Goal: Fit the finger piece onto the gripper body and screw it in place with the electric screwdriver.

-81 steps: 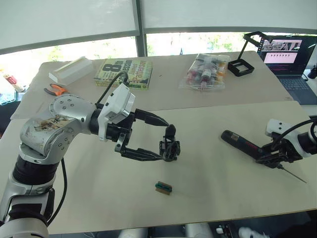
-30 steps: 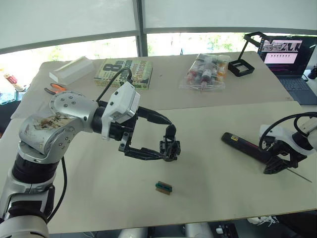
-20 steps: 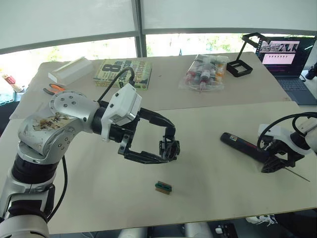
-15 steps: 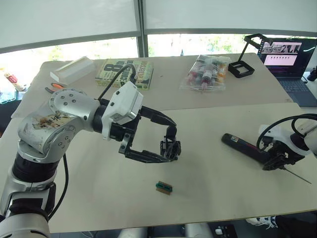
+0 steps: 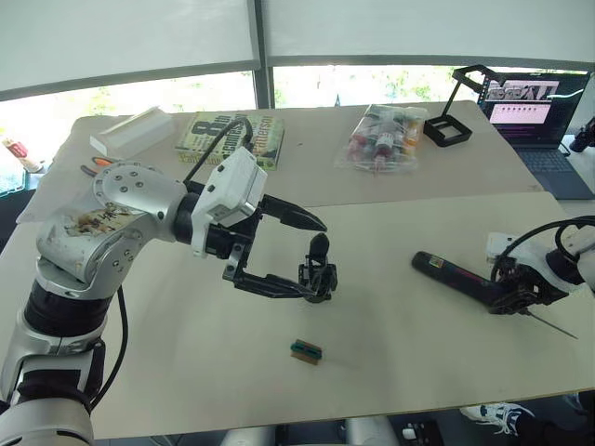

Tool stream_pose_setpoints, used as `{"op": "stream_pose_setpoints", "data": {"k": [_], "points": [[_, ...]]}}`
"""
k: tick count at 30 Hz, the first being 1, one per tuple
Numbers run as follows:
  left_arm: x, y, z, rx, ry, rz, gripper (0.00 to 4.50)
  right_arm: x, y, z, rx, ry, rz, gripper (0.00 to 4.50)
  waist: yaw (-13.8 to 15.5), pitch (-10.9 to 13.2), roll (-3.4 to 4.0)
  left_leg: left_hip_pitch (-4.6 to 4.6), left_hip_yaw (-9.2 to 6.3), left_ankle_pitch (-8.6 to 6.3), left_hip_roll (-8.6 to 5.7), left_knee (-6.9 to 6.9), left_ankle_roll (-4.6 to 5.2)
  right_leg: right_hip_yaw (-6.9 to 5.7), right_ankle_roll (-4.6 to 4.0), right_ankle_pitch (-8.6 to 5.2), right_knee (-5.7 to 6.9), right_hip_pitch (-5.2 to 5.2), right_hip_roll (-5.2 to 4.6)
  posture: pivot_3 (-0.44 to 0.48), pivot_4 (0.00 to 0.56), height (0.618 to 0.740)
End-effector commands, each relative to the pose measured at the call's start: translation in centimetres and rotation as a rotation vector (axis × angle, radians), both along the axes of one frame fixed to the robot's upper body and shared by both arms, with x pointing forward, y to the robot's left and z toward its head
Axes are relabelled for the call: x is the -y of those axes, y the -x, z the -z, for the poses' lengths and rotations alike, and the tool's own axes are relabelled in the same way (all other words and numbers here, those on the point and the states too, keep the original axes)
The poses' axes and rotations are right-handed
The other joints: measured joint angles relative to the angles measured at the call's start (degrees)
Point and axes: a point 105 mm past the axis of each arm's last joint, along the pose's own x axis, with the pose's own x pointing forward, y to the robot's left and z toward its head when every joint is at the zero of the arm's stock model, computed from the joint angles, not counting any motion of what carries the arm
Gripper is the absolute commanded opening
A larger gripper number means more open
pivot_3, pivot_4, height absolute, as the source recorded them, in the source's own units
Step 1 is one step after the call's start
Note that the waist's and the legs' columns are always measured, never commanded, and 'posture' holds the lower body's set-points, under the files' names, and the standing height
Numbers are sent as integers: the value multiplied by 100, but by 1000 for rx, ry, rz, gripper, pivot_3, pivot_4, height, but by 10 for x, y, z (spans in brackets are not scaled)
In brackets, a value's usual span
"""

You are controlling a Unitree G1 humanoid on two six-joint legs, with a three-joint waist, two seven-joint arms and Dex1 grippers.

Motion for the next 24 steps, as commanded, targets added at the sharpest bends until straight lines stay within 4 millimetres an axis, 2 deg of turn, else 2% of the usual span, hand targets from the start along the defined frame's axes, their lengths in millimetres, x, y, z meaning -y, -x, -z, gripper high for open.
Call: {"op": "stream_pose_setpoints", "data": {"k": [1, 5, 7, 12, 16, 21, 24], "points": [[-4, -1, -2, 33, 3, 12, 4500, -24, -5, -41, 197, -213, -141, 1894, -4, 7, 18, -1, 0, 0, 0, -3, 0, 3, 0, 0, 1, -5, -1, 0, 150, 740], [-14, -3, 13, 10, -38, 19, 4500, -52, 6, -74, 345, -425, -271, 1894, -2, 8, 29, -4, 2, 0, 0, -16, 0, 4, -1, 0, 3, -19, -1, 0, 150, 740], [-18, -1, 18, 6, -58, 29, 4500, -72, 11, -100, 393, -594, -289, 1894, -2, 11, 32, -6, 2, 0, 0, -15, 0, 6, -1, 1, 3, -21, -1, 0, 150, 740], [-25, 4, 26, -7, -59, 27, 4500, -111, 30, -130, 416, -844, -302, 1894, 60, 11, 32, -13, -2, 0, 0, -12, 1, 5, -4, 2, 1, -22, -1, 0, 150, 740], [-34, 6, 30, -35, -34, 1, 4500, -141, 46, -142, 440, -968, -320, 1894, 105, 11, 32, -17, -4, 0, 0, -13, 2, 4, -4, 2, 2, -24, -1, 0, 150, 740], [-41, 7, 31, -21, -37, -3, 4500, -156, 61, -152, 454, -1052, -348, 1894, 185, 11, 32, -23, -4, 0, -4, -1, 4, 3, -4, 3, 2, -24, -2, 0, 150, 740], [-43, 7, 23, -29, -7, -22, 4500, -173, 71, -160, 429, -1077, -397, 1894, 170, 11, 32, -22, -4, -1, -3, 0, 4, 3, -5, 3, 1, -22, -1, 0, 150, 740]]}}
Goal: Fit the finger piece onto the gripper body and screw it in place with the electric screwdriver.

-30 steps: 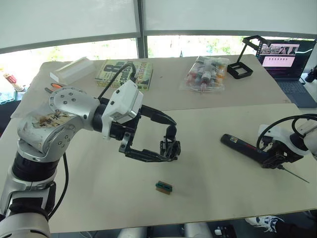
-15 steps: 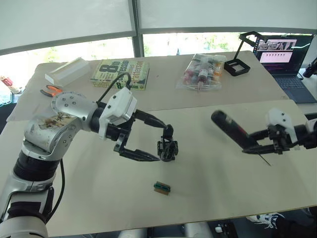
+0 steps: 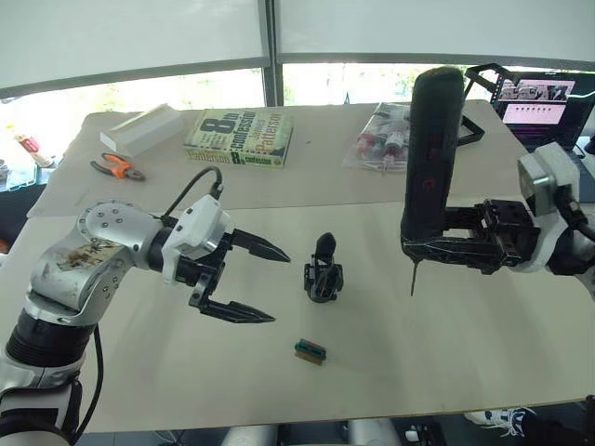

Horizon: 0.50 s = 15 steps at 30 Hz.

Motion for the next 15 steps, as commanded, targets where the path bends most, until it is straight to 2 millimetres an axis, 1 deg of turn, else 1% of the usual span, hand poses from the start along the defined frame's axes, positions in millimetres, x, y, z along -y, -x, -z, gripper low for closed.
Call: {"op": "stream_pose_setpoints", "data": {"k": [1, 5, 7, 10, 13, 15], "points": [[-3, 2, -17, 36, 37, -12, 4500, -17, 18, -24, 71, -37, -75, 1894, -10, 0, 0, 0, 0, 0, 1, -1, 0, 0, 0, 0, 1, -1, 1, 0, 150, 740], [-9, 5, -21, 28, 39, -30, 4500, -31, 24, -30, 56, -53, -130, 1894, -31, 0, 0, 1, 0, 0, 3, -5, 0, -2, -1, 1, 1, -3, 2, 0, 150, 740], [-14, 8, -18, 32, 26, -41, 4500, -38, 30, -31, 42, -62, -186, 1894, -32, 0, 0, 1, 0, 0, 3, -8, 0, -4, -1, 1, 0, -4, 2, 0, 150, 740], [-19, 16, -9, 51, -10, -33, 4500, -46, 33, -28, 25, -73, -254, 1894, -46, 0, 0, 1, 1, 0, 2, -13, 0, -5, -1, 1, -1, -5, 1, 0, 150, 740], [-22, 21, -6, 45, -20, -37, 4500, -51, 35, -22, 11, -71, -320, 1894, -31, 1, -1, 1, 1, 0, 1, -11, 0, -6, -2, 1, -2, -4, 1, 0, 150, 740], [-24, 25, 0, 60, -42, -31, 4500, -57, 36, -19, 8, -84, -382, 1894, -30, 1, -1, 1, 1, 0, 2, -10, 0, -6, -2, 1, -1, -3, 2, 0, 150, 740]]}}
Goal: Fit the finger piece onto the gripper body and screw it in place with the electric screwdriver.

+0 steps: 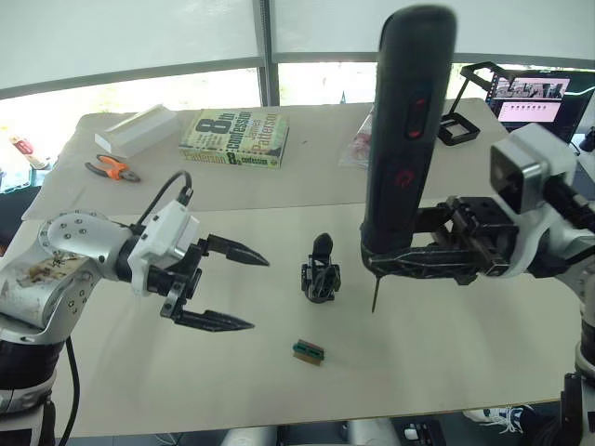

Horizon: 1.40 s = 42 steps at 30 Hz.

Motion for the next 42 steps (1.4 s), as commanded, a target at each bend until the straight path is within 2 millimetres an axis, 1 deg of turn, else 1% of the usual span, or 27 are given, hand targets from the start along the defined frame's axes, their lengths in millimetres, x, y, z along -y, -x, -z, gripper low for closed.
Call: {"op": "stream_pose_setpoints", "data": {"k": [1, 3, 6, 10, 14, 17, 19, 22, 25, 28, 32, 35, 39, 42], "points": [[-2, 9, -3, 92, -32, 25, 4500, -8, 9, -8, 62, -54, -126, 1894, -5, 0, 0, 0, 0, 0, 1, 0, 0, 0, 0, 0, 0, 0, 0, 0, 150, 740], [-3, 13, 5, 105, -51, 27, 4500, -13, 10, -3, 69, -74, -172, 1894, -12, 0, 0, 1, 1, 0, 1, -2, 0, 1, 0, 0, 0, -1, 1, 0, 150, 740], [-3, 20, 16, 98, -58, 27, 4500, -18, 9, 3, 61, -109, -196, 1894, -14, 0, 0, 3, 1, 0, 0, -7, 0, 0, -1, 0, 1, -3, 1, 0, 150, 740], [-7, 22, 35, 146, -96, 26, 4500, -24, 14, 12, 85, -118, -241, 1894, 0, 0, 0, 2, 1, 0, -2, -7, 0, -2, -1, 1, -1, -2, -1, 0, 150, 740], [3, 18, 49, 141, -54, -9, 4500, -27, 8, 30, 93, -125, -241, 1894, 8, 0, 0, 4, 1, 0, -1, -7, 0, -3, -1, 1, -1, 0, 0, 0, 150, 740], [8, 19, 60, 174, -58, 12, 4500, -27, 4, 42, 98, -125, -234, 1894, 0, 0, 0, 7, 2, 0, -2, -7, 0, -2, -1, 1, 0, 2, 0, 0, 150, 740], [8, 19, 67, 176, -56, 12, 4500, -29, 2, 51, 95, -123, -228, 1894, -3, 0, 0, 8, 2, 0, -1, -9, 0, -3, -1, 1, 0, 2, 1, 0, 150, 740], [1, 21, 72, 160, -38, 0, 4500, -38, 2, 64, 92, -115, -225, 1894, -22, 0, 0, 10, 2, 0, 0, -14, -1, -3, -1, 1, 1, -2, 2, 0, 150, 740], [0, 19, 78, 153, -42, -7, 4500, -45, 0, 74, 94, -99, -206, 1894, -51, 0, 0, 10, 2, 0, 1, -16, -2, -3, -2, 0, 3, -7, 4, 0, 150, 740], [2, 21, 81, 132, -41, 6, 4500, -46, -4, 75, 103, -97, -179, 1894, -49, 0, 0, 10, 2, 0, -1, -12, -1, -3, -2, 0, 2, -3, 2, 0, 150, 740], [0, 18, 80, 109, -27, -11, 4500, -43, 0, 70, 108, -95, -176, 1894, -58, 0, 0, 10, 2, 0, -1, -14, -1, -4, -1, 0, 1, -3, 3, 0, 150, 740], [-3, 16, 85, 113, -40, -9, 4500, -40, 4, 69, 106, -86, -187, 1894, -67, 0, 0, 10, 2, 0, 0, -16, -1, -6, -1, 0, 2, -5, 4, 0, 150, 740], [-3, 15, 85, 111, -41, -17, 4500, -39, 6, 68, 104, -78, -187, 1894, -85, 0, 0, 10, 2, 0, 0, -15, -1, -5, -1, 0, 1, -5, 4, 0, 150, 740], [-4, 14, 83, 108, -45, -21, 4500, -42, 12, 76, 90, -74, -190, 1894, -74, 0, 0, 10, 2, 0, 0, -16, -1, -5, -1, 0, 1, -5, 3, 0, 150, 740]]}}
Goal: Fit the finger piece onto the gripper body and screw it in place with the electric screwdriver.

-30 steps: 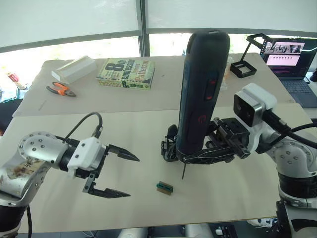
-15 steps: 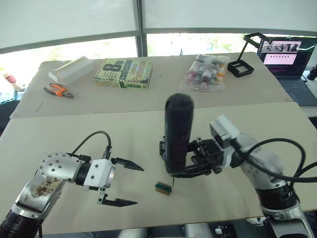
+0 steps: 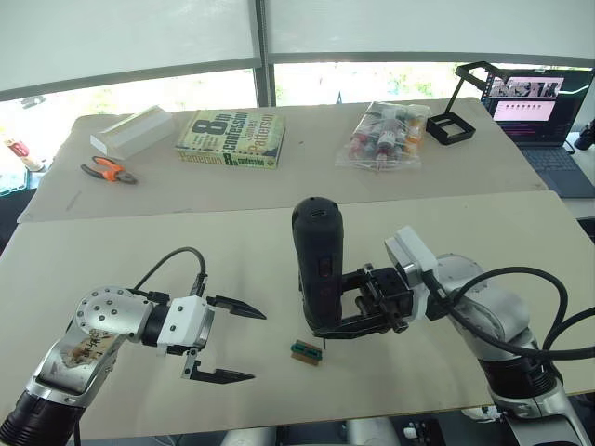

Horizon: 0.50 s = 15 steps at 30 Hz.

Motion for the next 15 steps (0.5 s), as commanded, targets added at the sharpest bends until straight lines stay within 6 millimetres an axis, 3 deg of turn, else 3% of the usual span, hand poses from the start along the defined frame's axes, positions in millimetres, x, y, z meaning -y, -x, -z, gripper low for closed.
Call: {"op": "stream_pose_setpoints", "data": {"k": [1, 15], "points": [[1, -1, -6, 20, 0, 9, 4500, -3, 15, -5, 25, -42, -42, 1894, 6, 0, 0, 0, -1, 0, 0, 0, 0, -1, 0, 0, 0, 0, 1, 0, 150, 740], [11, -1, -5, 41, -5, 27, 4500, -7, 19, -11, 21, -54, -95, 1894, -30, 0, 0, 2, 1, 0, 0, -1, 0, 0, 0, 0, 0, 1, 0, 0, 150, 740]]}}
